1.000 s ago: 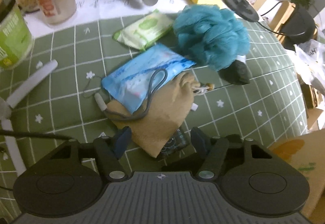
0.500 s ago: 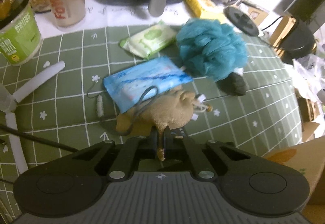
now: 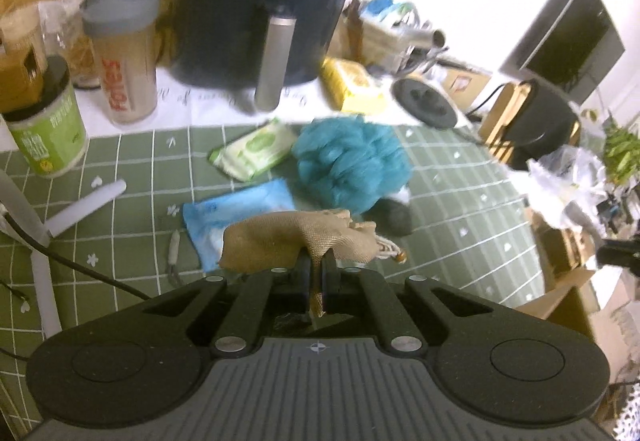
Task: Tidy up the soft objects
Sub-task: 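Grasp the tan burlap pouch with the left gripper and lift it, then lower the burlap pouch into the box and open the left gripper while the right carries the strap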
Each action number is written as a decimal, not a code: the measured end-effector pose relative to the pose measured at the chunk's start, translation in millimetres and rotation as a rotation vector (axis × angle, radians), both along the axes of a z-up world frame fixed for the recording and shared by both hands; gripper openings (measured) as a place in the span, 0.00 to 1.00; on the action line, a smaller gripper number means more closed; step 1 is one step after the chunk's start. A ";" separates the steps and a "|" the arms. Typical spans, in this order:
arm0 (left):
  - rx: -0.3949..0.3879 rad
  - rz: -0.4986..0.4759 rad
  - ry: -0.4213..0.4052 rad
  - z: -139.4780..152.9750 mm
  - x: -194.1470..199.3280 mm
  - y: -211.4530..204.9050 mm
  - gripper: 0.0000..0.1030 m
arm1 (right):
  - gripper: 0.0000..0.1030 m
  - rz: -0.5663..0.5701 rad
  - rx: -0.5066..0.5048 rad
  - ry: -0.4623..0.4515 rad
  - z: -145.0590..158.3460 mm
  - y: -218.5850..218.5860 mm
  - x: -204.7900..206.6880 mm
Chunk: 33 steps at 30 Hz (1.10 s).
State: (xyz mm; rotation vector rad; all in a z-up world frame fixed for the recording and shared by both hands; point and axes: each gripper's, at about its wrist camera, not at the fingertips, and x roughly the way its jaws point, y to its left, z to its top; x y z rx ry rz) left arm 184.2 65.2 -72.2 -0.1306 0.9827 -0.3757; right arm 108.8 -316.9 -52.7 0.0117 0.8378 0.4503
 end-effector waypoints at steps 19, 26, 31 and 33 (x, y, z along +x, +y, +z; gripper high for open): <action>-0.061 -0.028 -0.123 74.3 -70.9 -16.2 0.05 | 0.15 0.088 0.058 -0.031 19.7 11.7 -23.6; -0.080 -0.049 -0.124 84.1 -103.5 -22.0 0.05 | 0.15 0.123 0.076 -0.041 23.1 15.8 -37.4; -0.095 -0.056 -0.115 88.1 -123.5 -25.2 0.05 | 0.15 0.135 0.096 -0.041 23.8 16.1 -46.8; -0.100 -0.070 -0.114 89.0 -132.4 -27.6 0.05 | 0.15 0.145 0.102 -0.041 24.0 16.3 -51.3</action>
